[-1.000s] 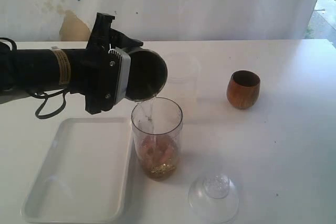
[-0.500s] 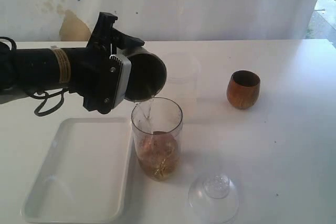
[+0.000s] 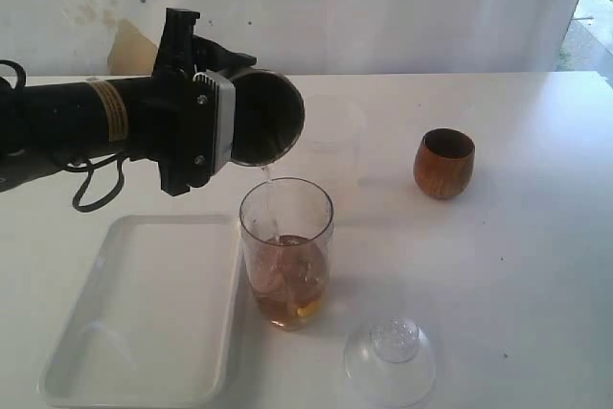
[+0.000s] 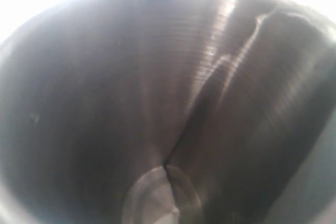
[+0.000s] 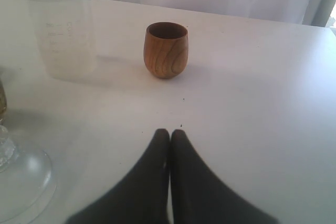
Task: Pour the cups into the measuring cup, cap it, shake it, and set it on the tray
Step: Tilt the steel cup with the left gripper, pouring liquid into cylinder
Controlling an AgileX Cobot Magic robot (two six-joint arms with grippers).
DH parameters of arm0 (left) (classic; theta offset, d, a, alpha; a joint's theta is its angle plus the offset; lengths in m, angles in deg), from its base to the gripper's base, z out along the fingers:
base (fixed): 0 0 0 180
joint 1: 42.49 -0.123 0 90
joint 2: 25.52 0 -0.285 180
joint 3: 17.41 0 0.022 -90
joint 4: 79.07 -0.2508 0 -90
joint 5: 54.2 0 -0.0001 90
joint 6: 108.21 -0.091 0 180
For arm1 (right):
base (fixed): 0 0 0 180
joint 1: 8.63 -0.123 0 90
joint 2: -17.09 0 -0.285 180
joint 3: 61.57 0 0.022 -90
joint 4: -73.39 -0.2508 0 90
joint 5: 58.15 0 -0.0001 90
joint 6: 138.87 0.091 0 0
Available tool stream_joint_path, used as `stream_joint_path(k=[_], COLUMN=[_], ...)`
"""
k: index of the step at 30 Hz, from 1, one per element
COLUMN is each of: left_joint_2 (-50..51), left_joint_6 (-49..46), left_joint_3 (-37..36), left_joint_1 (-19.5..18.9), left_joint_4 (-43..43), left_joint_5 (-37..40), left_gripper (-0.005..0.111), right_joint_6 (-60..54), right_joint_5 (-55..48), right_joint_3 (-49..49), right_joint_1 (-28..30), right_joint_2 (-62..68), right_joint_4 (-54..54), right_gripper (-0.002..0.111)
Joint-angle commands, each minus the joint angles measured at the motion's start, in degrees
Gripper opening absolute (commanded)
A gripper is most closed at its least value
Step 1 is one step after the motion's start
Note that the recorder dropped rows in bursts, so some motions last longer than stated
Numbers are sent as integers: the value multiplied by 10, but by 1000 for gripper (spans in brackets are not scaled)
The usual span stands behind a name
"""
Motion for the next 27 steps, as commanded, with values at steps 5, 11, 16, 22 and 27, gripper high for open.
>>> stream_joint_path(k=[5,11,16,22,27], left_joint_2=[-11,-11,-11,-11,-11], left_joint_6=[-39,-94,-88,-80,55], left_joint_3=[7,7,7,7,7], left_joint_1=[0,0,0,0,0], left_joint_4=[19,19,19,19,19], left_joint_5=[-20,-20,-20,-20,-20], left_gripper=[0,0,0,0,0], right_joint_6=[3,3,3,3,3], right_joint_5=[1,1,1,1,1], right_joint_3=[-2,-2,-2,-2,-2], right_joint_1=[3,3,3,3,3], right_joint_2=[-2,-2,-2,-2,-2], right_joint_4=[0,0,0,0,0], right_gripper=[0,0,0,0,0])
